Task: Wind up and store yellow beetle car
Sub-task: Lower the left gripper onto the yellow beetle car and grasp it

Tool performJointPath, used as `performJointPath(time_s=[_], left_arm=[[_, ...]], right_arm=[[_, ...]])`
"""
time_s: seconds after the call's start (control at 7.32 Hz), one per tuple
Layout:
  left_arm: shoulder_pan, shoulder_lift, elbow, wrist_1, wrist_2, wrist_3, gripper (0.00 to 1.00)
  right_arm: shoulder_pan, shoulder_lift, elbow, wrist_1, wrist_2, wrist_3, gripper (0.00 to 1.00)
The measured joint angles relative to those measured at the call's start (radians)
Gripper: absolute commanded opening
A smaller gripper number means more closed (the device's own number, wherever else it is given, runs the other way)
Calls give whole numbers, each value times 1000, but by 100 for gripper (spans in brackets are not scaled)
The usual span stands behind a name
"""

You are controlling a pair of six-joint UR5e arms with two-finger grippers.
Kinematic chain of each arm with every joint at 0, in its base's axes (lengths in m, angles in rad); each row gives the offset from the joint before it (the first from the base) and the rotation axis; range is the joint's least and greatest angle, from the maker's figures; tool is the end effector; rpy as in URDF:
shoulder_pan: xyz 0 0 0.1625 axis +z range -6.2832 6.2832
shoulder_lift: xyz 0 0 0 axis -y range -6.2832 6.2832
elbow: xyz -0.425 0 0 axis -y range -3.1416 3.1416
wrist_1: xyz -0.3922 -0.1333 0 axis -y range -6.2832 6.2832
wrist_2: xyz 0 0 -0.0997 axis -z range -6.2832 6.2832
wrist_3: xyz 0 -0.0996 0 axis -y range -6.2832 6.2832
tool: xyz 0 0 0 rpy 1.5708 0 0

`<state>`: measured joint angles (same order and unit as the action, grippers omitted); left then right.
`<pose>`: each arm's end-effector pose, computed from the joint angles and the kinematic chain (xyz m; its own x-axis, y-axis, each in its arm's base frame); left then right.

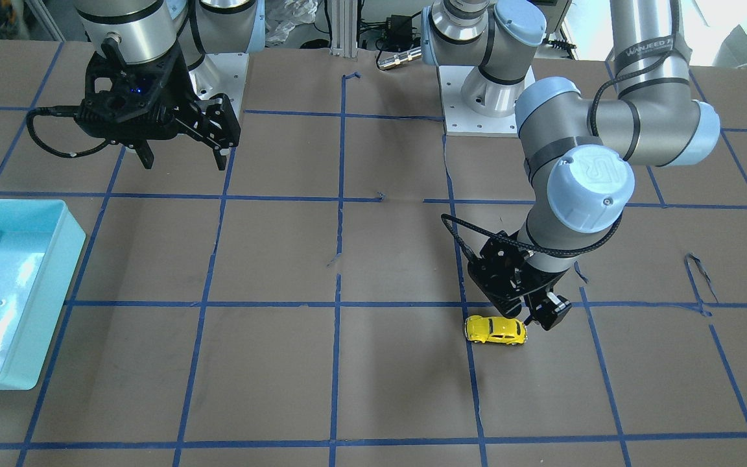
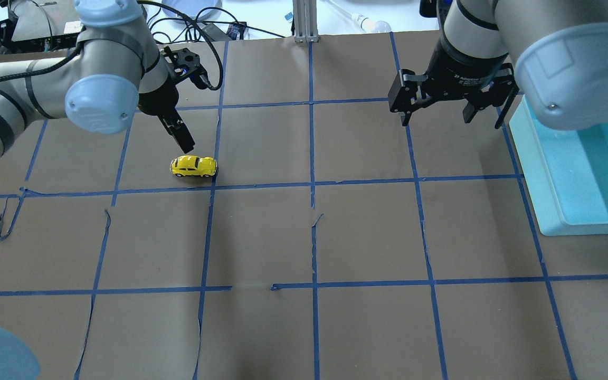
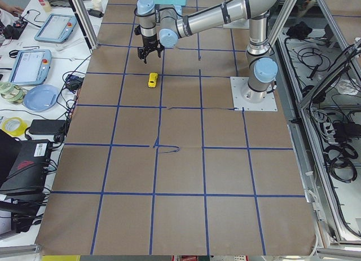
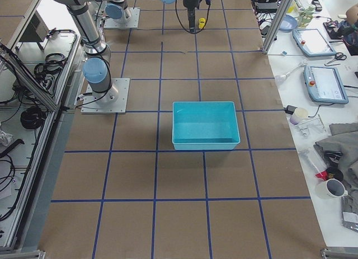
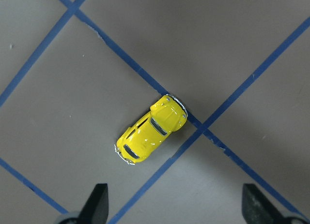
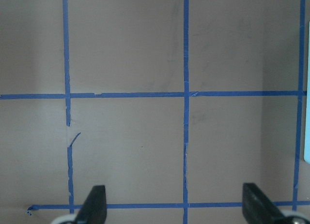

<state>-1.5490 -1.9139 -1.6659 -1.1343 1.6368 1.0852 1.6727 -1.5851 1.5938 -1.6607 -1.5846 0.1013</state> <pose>-0.1137 -0.6003 0.2968 -0.4849 0.8741 -0.0293 0.8721 0.4858 0.0591 0.1814 -0.4776 0.4929 -1.0000 0.0002 0.0055 -0.0003 0.9966 -0.0821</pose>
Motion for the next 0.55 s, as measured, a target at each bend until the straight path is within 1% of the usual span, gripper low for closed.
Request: performJointPath(time_s=[0.27, 0.55], left_arm=[[7, -45, -36, 94, 8, 233, 95], [22, -100, -42, 161, 6, 386, 94]], right_arm=[[-1, 0, 0, 1, 0, 0, 100], [-1, 0, 0, 0, 0, 0, 100]])
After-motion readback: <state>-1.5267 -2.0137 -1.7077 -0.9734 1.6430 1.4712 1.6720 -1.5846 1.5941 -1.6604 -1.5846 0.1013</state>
